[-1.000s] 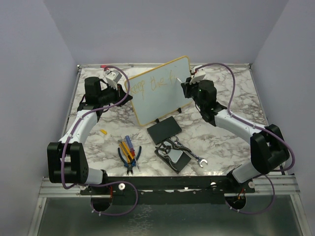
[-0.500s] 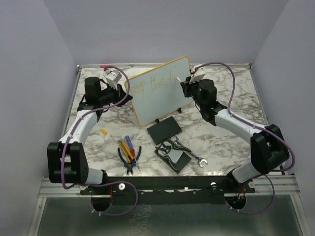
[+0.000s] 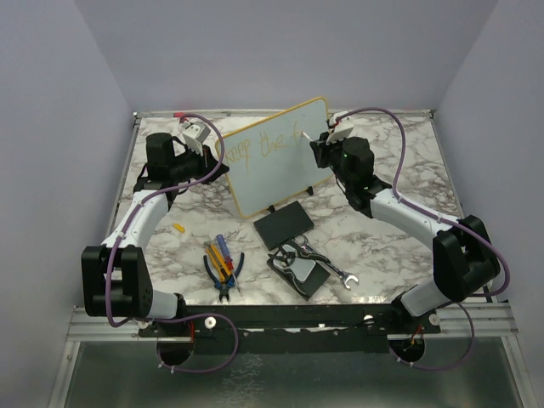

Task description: Write a sentence on the whiteboard

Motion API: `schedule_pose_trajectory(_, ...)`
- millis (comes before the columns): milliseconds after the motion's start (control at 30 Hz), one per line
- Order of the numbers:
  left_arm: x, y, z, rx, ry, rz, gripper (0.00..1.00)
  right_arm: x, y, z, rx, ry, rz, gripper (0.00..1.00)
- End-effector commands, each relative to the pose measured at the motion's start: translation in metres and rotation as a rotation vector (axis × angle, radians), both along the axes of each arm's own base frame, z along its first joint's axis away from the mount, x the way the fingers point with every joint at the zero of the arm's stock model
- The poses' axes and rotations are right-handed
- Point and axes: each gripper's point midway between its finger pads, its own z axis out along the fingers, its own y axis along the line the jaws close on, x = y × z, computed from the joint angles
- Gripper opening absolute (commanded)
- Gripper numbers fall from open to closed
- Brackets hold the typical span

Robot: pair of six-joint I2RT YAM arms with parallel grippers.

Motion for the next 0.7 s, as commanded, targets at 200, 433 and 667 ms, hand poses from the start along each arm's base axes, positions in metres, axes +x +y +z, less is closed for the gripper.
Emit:
schedule_pose_trajectory(200,-0.010,-0.001,-0.022,0.046,0.059,-0.012,0.00,0.002,-0.001,0.019,0.027,-0.049,-0.029,0.01)
schedule_pose_trajectory(433,-0.011,-0.001,-0.022,0.046,0.058,-0.012,0.00,0.004,-0.008,0.001,0.011,-0.008,-0.073,0.01)
schedule_pose_trajectory(667,-0.011,-0.001,-0.022,0.046,0.057,-0.011,0.00,0.001,-0.013,-0.016,0.006,0.031,-0.097,0.01)
